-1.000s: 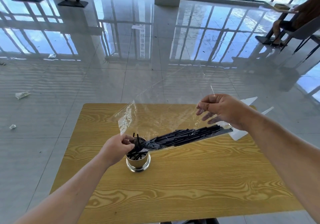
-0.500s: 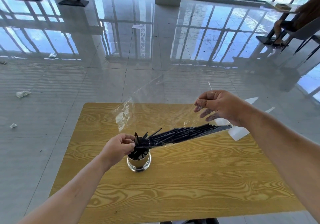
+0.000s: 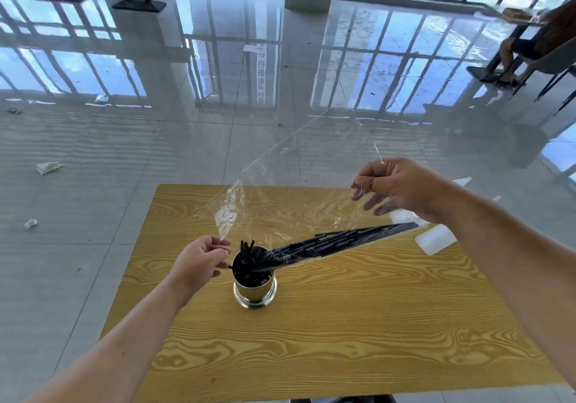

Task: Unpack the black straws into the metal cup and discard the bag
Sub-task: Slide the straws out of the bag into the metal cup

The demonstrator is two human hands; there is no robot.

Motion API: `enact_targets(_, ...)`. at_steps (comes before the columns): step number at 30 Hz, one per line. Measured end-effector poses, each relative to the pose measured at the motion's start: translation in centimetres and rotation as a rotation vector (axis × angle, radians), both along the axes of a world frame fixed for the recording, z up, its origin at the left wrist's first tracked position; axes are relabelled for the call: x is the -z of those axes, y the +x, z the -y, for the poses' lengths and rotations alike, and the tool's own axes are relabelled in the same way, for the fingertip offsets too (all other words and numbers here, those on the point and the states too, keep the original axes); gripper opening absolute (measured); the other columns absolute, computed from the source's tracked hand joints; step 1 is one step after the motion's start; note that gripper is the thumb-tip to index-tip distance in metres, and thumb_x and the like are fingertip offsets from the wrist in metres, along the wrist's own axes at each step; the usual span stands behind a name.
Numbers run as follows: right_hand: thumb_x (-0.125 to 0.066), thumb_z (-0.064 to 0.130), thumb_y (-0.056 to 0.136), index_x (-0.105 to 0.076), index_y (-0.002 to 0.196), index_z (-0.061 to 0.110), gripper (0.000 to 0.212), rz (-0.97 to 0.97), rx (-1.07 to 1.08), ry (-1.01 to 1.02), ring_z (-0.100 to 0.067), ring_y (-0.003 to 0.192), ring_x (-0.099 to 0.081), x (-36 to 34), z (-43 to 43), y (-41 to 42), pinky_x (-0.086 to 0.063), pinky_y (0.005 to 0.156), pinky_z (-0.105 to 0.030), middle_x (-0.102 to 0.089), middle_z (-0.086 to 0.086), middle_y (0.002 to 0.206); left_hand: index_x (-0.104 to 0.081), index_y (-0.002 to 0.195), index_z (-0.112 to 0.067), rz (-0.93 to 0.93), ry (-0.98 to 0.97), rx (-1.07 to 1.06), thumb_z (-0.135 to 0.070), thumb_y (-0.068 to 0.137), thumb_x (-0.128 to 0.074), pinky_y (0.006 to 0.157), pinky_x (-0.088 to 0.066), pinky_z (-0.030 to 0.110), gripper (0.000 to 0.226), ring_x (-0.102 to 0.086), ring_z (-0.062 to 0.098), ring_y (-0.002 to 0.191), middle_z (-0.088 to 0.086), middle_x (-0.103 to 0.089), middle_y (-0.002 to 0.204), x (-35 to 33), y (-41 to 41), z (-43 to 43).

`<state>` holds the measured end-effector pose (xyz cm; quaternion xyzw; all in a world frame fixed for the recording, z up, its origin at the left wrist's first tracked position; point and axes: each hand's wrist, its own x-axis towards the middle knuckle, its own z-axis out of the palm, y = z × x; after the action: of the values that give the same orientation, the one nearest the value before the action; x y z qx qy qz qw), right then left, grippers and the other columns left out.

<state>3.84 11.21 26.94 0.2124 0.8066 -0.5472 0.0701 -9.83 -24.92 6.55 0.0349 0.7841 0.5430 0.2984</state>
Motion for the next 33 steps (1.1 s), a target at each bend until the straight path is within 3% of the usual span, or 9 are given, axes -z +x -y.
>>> enact_targets(6, -0.068, 0.022, 0.103, -0.076, 0.101, 0.012, 0.013, 0.001, -0.016, 0.038, -0.028, 0.083, -0.074, -0.5, 0.7, -0.3, -0.06, 0.077, -0.043, -0.081, -0.014, 0.102, -0.072, 0.106, -0.032, -0.128, -0.102, 0.111, -0.02, 0.095, -0.074, 0.08, -0.051, 0.023, 0.016, -0.072, 0.008, 0.094, -0.005, -0.076, 0.105, 0.9, -0.3, 0.4)
enact_targets(13, -0.069, 0.023, 0.103, -0.078, 0.099, 0.014, 0.014, 0.002, -0.051, 0.094, -0.026, 0.081, -0.075, -1.2, 1.4, -0.9, -0.061, 0.074, -0.04, -0.082, -0.009, 0.098, -0.067, 0.117, -0.039, -0.079, -0.128, 0.194, -0.025, 0.094, -0.077, 0.096, -0.054, 0.031, 0.029, -0.069, 0.01, 0.113, -0.01, -0.07, 0.124, 1.5, -0.2, 0.1)
enact_targets(18, -0.07, 0.024, 0.102, -0.078, 0.099, 0.014, 0.013, 0.002, -0.05, 0.116, -0.024, 0.081, -0.076, -1.6, 1.7, -1.2, -0.061, 0.073, -0.039, -0.082, -0.007, 0.096, -0.066, 0.119, -0.04, -0.039, -0.102, 0.233, -0.023, 0.092, -0.079, 0.087, -0.055, 0.026, 0.034, -0.07, 0.008, 0.111, -0.011, -0.069, 0.127, 1.4, 0.1, -0.4)
enact_targets(24, -0.07, 0.024, 0.102, -0.078, 0.099, 0.015, 0.012, -0.001, -0.05, 0.164, -0.021, 0.078, -0.076, -1.8, 2.4, -1.2, -0.062, 0.075, -0.041, -0.083, -0.006, 0.094, -0.065, 0.12, -0.043, 0.011, -0.087, 0.246, -0.035, 0.077, -0.081, 0.107, -0.055, 0.044, 0.047, -0.065, 0.014, 0.121, -0.013, -0.064, 0.133, 1.8, 0.2, -0.3)
enact_targets(29, -0.071, 0.024, 0.101, -0.079, 0.098, 0.017, 0.011, -0.023, -0.063, 0.231, -0.016, 0.075, -0.075, -2.2, 3.2, -1.6, -0.062, 0.072, -0.039, -0.083, -0.002, 0.09, -0.065, 0.131, -0.037, 0.03, -0.097, 0.258, -0.036, 0.075, -0.081, 0.105, -0.056, 0.045, 0.058, -0.069, 0.013, 0.115, -0.011, -0.069, 0.128, 2.1, 0.1, -0.5)
enact_targets(33, -0.072, 0.022, 0.101, -0.079, 0.097, 0.019, 0.009, -0.027, -0.083, 0.276, -0.016, 0.075, -0.075, -2.5, 3.8, -2.1, -0.062, 0.072, -0.039, -0.083, 0.0, 0.089, -0.066, 0.128, -0.04, 0.035, -0.104, 0.278, -0.036, 0.077, -0.08, 0.109, -0.053, 0.047, 0.053, -0.064, 0.015, 0.124, -0.011, -0.067, 0.136, 2.1, 0.4, -0.8)
